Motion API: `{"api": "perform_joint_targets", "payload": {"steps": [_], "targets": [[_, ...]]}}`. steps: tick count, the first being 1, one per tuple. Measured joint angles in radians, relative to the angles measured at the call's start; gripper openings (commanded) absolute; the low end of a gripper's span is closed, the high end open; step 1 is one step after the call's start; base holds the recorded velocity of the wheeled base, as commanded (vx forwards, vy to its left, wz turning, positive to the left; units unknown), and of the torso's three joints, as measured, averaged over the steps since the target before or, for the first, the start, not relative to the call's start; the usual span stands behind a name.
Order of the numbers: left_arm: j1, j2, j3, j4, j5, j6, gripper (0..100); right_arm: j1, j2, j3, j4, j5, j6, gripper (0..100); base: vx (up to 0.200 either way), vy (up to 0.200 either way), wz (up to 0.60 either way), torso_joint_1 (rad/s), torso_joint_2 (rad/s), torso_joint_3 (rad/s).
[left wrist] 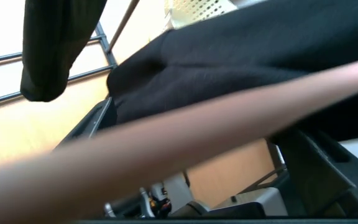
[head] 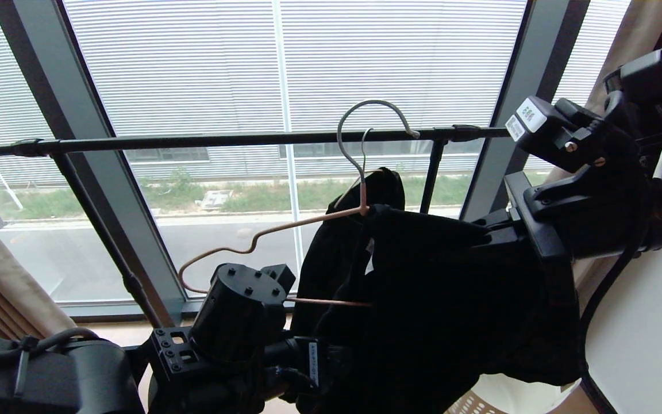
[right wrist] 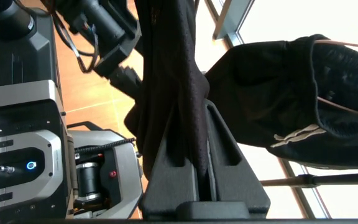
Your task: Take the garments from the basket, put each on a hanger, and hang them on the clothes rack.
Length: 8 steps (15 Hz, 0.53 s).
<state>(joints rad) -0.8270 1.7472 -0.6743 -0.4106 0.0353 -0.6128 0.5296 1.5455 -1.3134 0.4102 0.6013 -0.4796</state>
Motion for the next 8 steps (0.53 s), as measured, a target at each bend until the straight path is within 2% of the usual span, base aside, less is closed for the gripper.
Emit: {"api": "perform_joint_targets", "payload": {"steps": [1,2,8], "targets": [[-0.002,0.004,0.000,0.000,0.003,0.001,100,-0.003,-0.002,0.000,0.000,0.000,0.000,0,0.000,0.000,0.00,0.000,0.00,0.000],[-0.003,0.005,0.002,0.000,0.015,0.002,0,-0.010,-0.004,0.000,0.000,0.001,0.000,0,0.000,0.000,0.00,0.000,0.00,0.000],[-0.003,-0.038,0.020,0.001,0.027,0.037,0,-0.063,-0.006,0.002,-0.003,0.024,0.000,0,0.000,0.000,0.00,0.000,0.00,0.000]]}}
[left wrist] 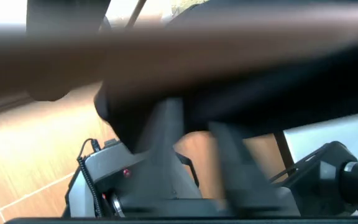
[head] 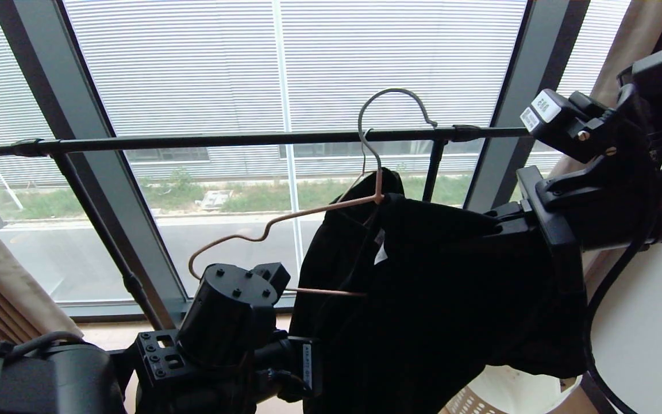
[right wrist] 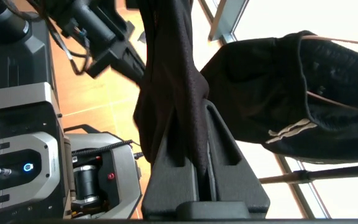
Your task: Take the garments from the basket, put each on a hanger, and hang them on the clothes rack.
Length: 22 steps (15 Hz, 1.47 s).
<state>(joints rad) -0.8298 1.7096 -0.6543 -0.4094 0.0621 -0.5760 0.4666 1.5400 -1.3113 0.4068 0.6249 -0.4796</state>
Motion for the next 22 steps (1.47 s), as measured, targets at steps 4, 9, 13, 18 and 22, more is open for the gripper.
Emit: {"api": "perform_joint_targets", "payload": {"steps": [4,9,13,18,22], "targets": [[0.006,-0.061,0.024,0.001,0.000,0.017,0,-0.044,-0.001,0.007,0.000,0.008,0.000,0,0.000,0.000,0.00,0.000,0.00,0.000],[0.071,-0.105,0.049,0.001,0.000,0.027,0,-0.075,-0.025,0.041,0.002,0.022,0.000,0,0.000,0.000,0.00,0.000,0.00,0.000],[0.123,-0.111,0.046,-0.001,-0.001,0.027,0,-0.082,-0.049,0.074,0.002,0.023,0.000,0,0.000,0.000,0.00,0.000,0.00,0.000],[0.186,-0.113,0.037,-0.023,-0.002,0.027,0,-0.094,-0.074,0.118,0.001,0.023,-0.001,0,0.000,0.000,0.00,0.000,0.00,0.000],[0.235,-0.114,0.031,-0.042,-0.004,0.044,0,-0.104,-0.087,0.142,0.001,0.022,-0.003,0,0.000,0.000,0.00,0.000,0.00,0.000]]}}
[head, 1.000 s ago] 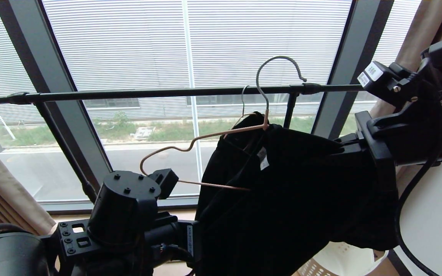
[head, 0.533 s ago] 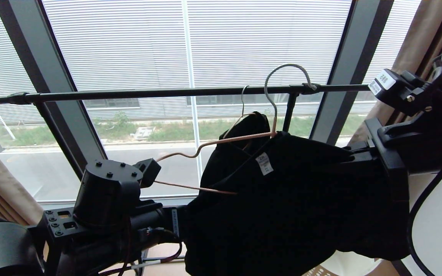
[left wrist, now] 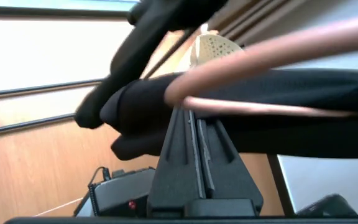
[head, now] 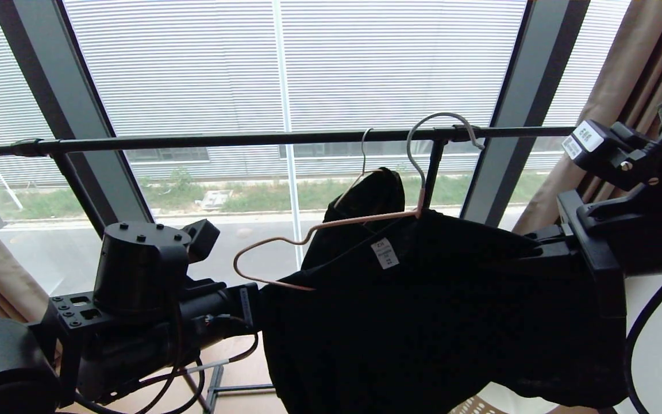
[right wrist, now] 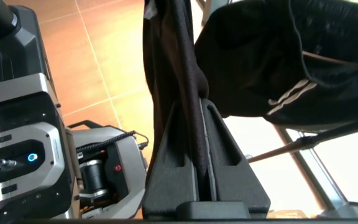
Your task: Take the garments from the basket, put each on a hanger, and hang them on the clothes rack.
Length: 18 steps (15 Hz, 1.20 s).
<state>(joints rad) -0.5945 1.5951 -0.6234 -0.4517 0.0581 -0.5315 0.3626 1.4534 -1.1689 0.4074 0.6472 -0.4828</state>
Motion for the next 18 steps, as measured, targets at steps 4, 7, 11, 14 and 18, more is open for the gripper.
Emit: {"api": "perform_joint_targets", "payload": {"steps": [4,7,11,14,18], "targets": [[0.027,0.000,-0.005,-0.010,-0.002,0.006,0,-0.004,-0.024,0.036,0.000,-0.001,-0.002,0,0.000,0.000,0.00,0.000,0.00,0.000],[0.033,0.000,-0.011,-0.011,-0.002,0.006,0,-0.019,-0.051,0.058,0.002,-0.003,-0.003,0,0.000,0.000,0.00,0.000,0.00,0.000],[0.042,-0.001,-0.019,-0.011,-0.003,0.004,0,-0.037,-0.081,0.097,0.001,-0.008,-0.006,0,0.000,0.000,0.00,0.000,0.00,0.000],[0.043,-0.009,-0.027,-0.011,-0.002,0.006,0,-0.039,-0.091,0.108,0.002,-0.023,-0.006,0,0.000,0.000,0.00,0.000,0.00,0.000],[0.044,-0.019,-0.033,-0.011,-0.002,0.006,0,-0.039,-0.093,0.114,0.002,-0.066,-0.006,0,0.000,0.000,0.00,0.000,0.00,0.000]]}}
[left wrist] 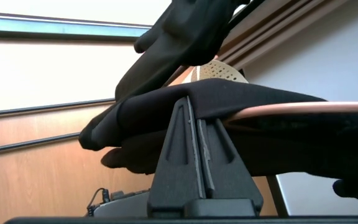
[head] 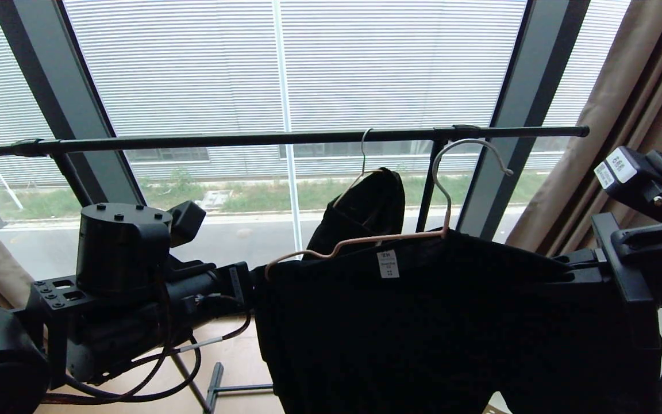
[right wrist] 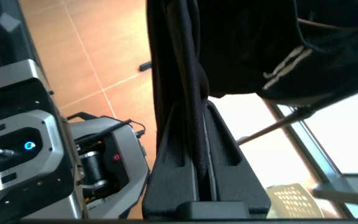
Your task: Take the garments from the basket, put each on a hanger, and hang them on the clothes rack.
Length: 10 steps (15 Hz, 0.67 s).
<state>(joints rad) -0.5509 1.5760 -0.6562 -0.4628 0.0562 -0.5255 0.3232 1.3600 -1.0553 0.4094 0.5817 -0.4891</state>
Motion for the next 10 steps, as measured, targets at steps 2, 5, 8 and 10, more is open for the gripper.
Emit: {"api": "perform_joint_targets", "payload": {"steps": [2,5,8,10], "targets": [[0.000,-0.005,0.000,0.000,0.000,0.000,0,0.000,0.000,0.007,-0.004,-0.006,-0.002,0,0.000,0.000,0.00,0.000,0.00,0.000],[-0.001,-0.023,0.000,0.000,0.000,0.003,0,0.001,0.003,0.030,-0.043,-0.023,-0.007,0,0.000,0.000,0.00,0.000,0.00,0.000],[-0.010,-0.059,-0.004,0.000,-0.005,0.013,0,0.005,0.008,0.051,-0.069,-0.036,-0.007,0,0.000,0.000,0.00,0.000,0.00,0.000],[-0.026,-0.079,-0.005,0.001,-0.011,0.031,0,0.007,0.009,0.056,-0.071,-0.035,-0.007,0,0.000,0.000,0.00,0.000,0.00,0.000]]}}
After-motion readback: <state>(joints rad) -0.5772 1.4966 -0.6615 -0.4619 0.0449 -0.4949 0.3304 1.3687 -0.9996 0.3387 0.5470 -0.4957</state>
